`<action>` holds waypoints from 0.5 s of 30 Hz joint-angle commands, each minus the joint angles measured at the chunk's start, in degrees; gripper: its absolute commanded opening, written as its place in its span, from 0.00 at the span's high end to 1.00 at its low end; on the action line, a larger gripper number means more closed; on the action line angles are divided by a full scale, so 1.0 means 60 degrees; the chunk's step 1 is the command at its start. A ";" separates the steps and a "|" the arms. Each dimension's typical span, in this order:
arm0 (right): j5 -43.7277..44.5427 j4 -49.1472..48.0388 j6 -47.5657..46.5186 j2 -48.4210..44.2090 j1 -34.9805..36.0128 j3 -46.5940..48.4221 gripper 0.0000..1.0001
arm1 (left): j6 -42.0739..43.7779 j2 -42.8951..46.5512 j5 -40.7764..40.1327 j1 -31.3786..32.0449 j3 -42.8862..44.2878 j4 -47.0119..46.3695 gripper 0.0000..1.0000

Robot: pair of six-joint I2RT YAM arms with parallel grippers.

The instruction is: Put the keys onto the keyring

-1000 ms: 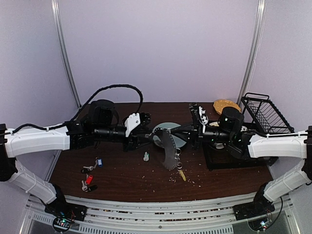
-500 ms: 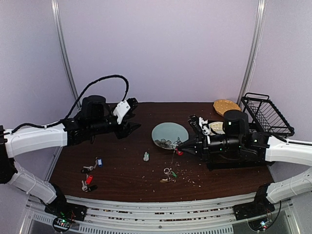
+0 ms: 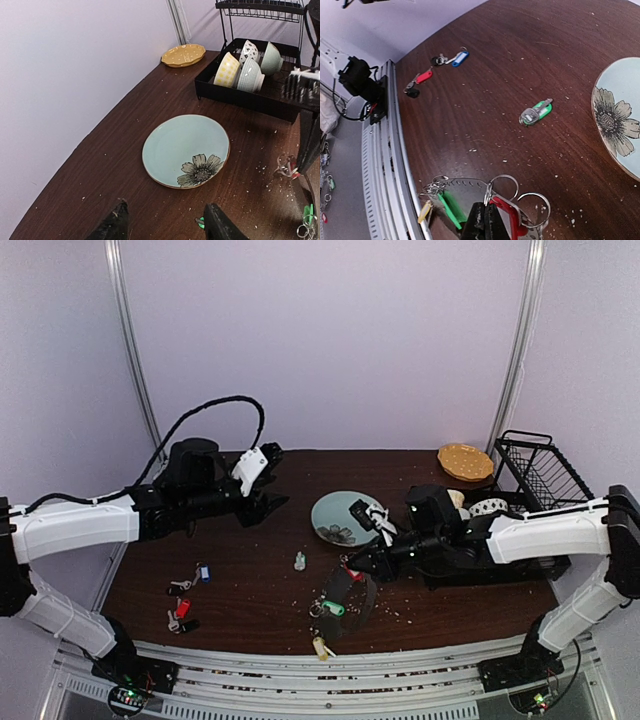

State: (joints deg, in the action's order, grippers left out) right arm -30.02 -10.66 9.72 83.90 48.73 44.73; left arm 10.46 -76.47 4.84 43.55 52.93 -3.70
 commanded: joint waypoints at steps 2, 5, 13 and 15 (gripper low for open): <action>0.1096 0.0735 0.0009 0.1441 0.0018 0.1123 1.00 | -0.0130 -0.0180 -0.0218 -0.0022 0.0110 -0.0217 0.47; 0.1157 0.0734 0.0055 0.2238 0.0043 0.1684 1.00 | -0.0155 -0.0266 -0.0162 -0.0018 0.0141 -0.0160 0.47; 0.1747 0.1315 -0.0074 0.2575 0.0055 0.2585 0.73 | -0.0136 -0.0371 -0.0246 -0.0036 0.0172 -0.0161 0.47; 0.1889 0.1455 -0.0180 0.2233 0.0041 0.2813 0.63 | -0.0143 -0.0397 -0.0257 -0.0048 0.0173 -0.0157 0.47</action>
State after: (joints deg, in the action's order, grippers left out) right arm -21.32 -3.79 9.76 101.08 48.80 58.26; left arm 10.09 -78.06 3.81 43.53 52.93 -2.94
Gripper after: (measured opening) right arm 0.292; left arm 0.532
